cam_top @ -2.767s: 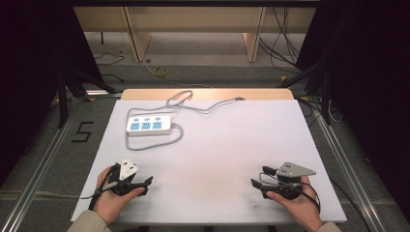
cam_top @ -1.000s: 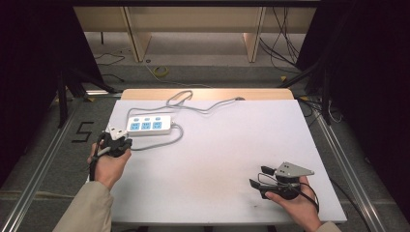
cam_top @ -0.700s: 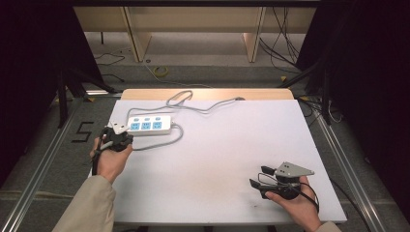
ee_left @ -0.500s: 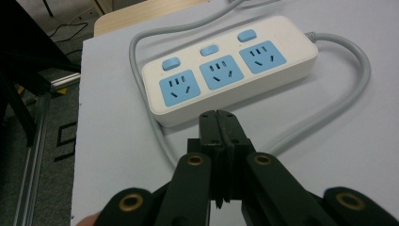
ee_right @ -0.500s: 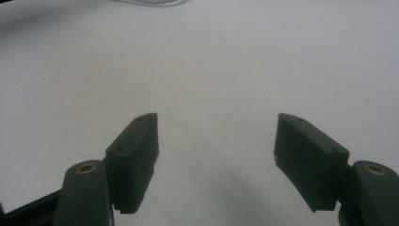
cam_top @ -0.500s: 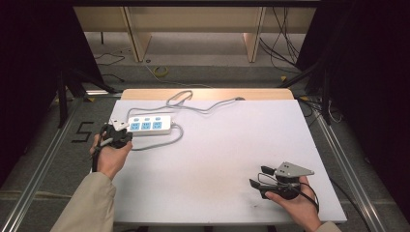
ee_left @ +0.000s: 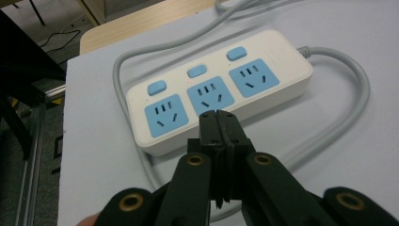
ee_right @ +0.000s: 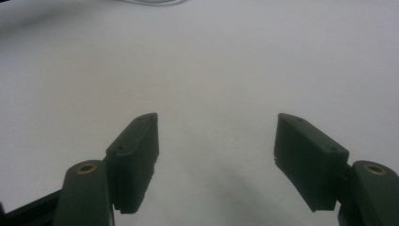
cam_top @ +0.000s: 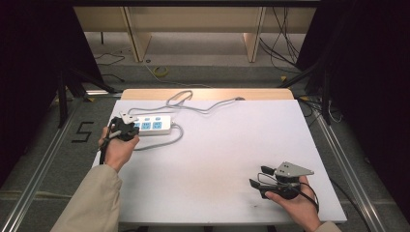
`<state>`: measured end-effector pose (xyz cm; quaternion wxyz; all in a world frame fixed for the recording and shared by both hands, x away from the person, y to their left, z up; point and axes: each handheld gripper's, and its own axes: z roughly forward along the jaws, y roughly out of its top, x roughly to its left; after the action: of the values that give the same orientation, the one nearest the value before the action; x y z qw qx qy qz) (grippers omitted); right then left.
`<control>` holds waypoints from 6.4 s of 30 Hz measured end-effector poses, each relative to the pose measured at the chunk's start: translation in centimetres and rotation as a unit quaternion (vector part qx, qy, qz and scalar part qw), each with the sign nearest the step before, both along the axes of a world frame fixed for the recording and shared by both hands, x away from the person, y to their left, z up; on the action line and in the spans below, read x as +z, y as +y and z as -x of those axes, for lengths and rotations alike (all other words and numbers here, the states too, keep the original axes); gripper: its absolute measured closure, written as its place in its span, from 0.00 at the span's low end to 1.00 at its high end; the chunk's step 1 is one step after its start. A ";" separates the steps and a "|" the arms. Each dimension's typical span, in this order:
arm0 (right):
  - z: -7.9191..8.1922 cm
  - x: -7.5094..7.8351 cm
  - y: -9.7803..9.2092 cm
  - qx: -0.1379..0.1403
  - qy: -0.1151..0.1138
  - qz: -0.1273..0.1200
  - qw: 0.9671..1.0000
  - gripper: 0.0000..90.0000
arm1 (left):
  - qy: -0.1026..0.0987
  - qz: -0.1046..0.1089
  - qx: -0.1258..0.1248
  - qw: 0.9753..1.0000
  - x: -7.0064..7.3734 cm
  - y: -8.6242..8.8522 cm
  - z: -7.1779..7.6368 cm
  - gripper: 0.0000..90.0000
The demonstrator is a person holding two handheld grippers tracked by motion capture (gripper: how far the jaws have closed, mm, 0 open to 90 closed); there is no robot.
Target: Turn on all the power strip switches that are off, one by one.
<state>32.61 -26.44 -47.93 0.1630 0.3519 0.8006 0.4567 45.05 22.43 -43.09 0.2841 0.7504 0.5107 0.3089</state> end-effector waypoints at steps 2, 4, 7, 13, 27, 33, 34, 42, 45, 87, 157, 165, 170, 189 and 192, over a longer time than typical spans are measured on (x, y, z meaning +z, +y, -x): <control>0.0 0.0 0.0 0.000 0.000 0.000 1.000 0.36 | 0.003 0.005 -0.005 1.000 0.0 -0.4 -0.4 1.00; 0.0 0.0 0.0 0.001 0.000 0.000 1.000 0.36 | 0.003 0.001 -0.008 1.000 0.1 -0.8 -0.8 1.00; 0.0 0.0 0.0 0.002 0.001 0.001 1.000 0.36 | 0.003 -0.001 -0.012 1.000 0.1 -1.2 -1.3 1.00; 0.0 0.0 0.0 0.003 0.001 0.000 1.000 0.36 | 0.005 -0.003 -0.019 1.000 0.2 -2.1 -2.3 1.00; 0.0 0.0 0.0 0.003 0.001 -0.001 1.000 0.36 | 0.010 -0.007 -0.021 1.000 0.4 -2.9 -3.8 1.00; 0.0 0.0 0.0 0.003 0.000 -0.001 1.000 0.36 | 0.012 -0.013 -0.023 1.000 0.6 -3.2 -4.7 1.00; 0.0 0.0 0.0 0.003 0.000 -0.001 1.000 0.36 | 0.012 -0.015 -0.024 1.000 0.6 -3.3 -4.8 1.00; 0.0 0.0 0.0 0.003 0.000 -0.001 1.000 0.36 | 0.013 -0.019 -0.022 0.999 0.8 -3.7 -5.6 1.00; 0.0 0.0 0.0 0.003 0.000 0.000 1.000 0.36 | 0.016 -0.025 -0.025 0.999 0.7 -3.8 -5.9 1.00; -0.1 -0.1 0.0 0.004 0.000 0.000 1.000 0.36 | 0.030 -0.021 -0.036 0.999 -1.3 -3.8 -9.6 1.00; 0.0 -0.2 0.1 0.014 0.006 -0.002 1.000 0.35 | 0.087 -0.038 -0.043 0.995 -2.4 -4.9 -11.8 1.00; 0.1 0.0 0.1 0.017 0.003 -0.003 1.000 0.34 | 0.069 -0.056 -0.043 0.995 -2.7 -5.9 -11.8 1.00; 0.1 0.0 0.1 0.015 0.003 -0.006 1.000 0.34 | 0.025 -0.040 -0.034 0.998 -1.1 -5.2 -11.5 1.00; 0.0 -0.1 0.3 0.014 0.004 -0.001 1.000 0.35 | 0.050 -0.034 -0.012 0.998 1.6 -1.2 -10.0 1.00; 0.0 -0.1 0.3 0.015 0.004 -0.001 1.000 0.35 | 0.051 -0.034 -0.009 0.998 1.5 -1.0 -10.0 1.00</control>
<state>32.66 -26.12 -48.00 0.1525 0.3423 0.8059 0.4583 55.05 21.43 -41.55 0.2350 0.7787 0.5072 0.2849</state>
